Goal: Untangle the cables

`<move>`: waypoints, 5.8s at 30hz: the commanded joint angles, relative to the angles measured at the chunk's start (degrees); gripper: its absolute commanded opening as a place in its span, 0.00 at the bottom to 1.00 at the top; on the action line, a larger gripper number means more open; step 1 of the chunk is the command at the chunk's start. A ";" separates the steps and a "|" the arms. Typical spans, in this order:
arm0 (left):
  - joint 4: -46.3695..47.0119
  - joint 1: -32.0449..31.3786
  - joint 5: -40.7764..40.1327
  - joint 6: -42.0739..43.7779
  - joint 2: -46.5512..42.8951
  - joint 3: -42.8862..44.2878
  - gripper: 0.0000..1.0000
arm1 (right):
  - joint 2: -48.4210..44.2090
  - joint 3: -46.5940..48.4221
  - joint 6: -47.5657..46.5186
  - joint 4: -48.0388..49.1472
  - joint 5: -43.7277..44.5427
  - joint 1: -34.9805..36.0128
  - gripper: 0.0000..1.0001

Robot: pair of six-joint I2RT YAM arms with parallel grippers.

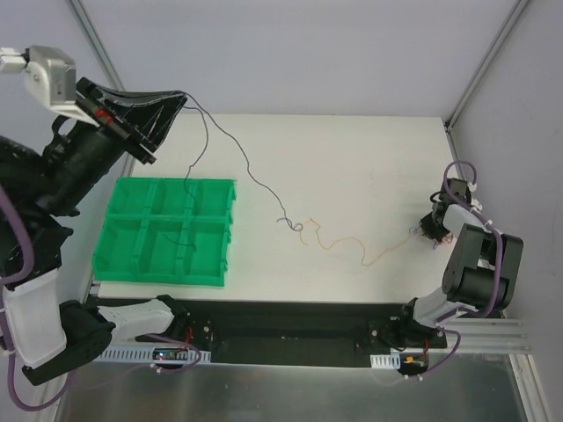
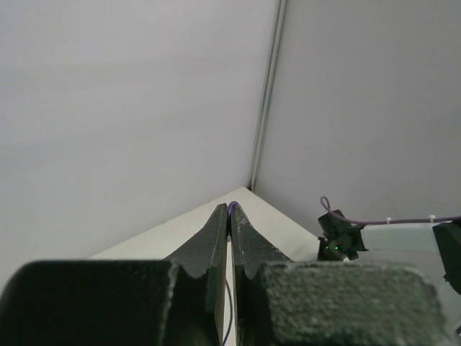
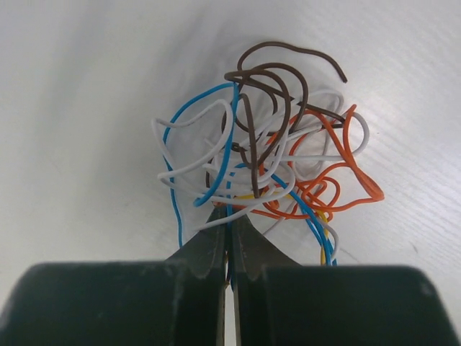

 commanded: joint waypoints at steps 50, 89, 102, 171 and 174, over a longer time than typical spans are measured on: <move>19.76 1.93 21.60 -12.61 3.29 -32.99 0.00 | -21.05 -5.67 -16.42 8.92 -18.59 39.45 0.76; 20.29 2.28 25.29 -14.99 -1.46 -42.40 0.00 | 5.41 -1.28 27.61 29.41 -26.14 52.47 0.36; 14.58 2.45 20.82 -10.42 -7.35 -38.80 0.00 | -3.01 -1.72 7.69 8.34 -17.37 30.34 0.00; 17.04 -10.02 4.73 -15.60 45.20 -47.76 0.90 | -31.41 -18.77 -8.34 9.28 -18.32 22.50 0.62; 15.63 -10.73 1.92 -14.55 47.40 -45.65 0.90 | -31.32 -19.38 -8.25 9.72 -18.23 22.50 0.62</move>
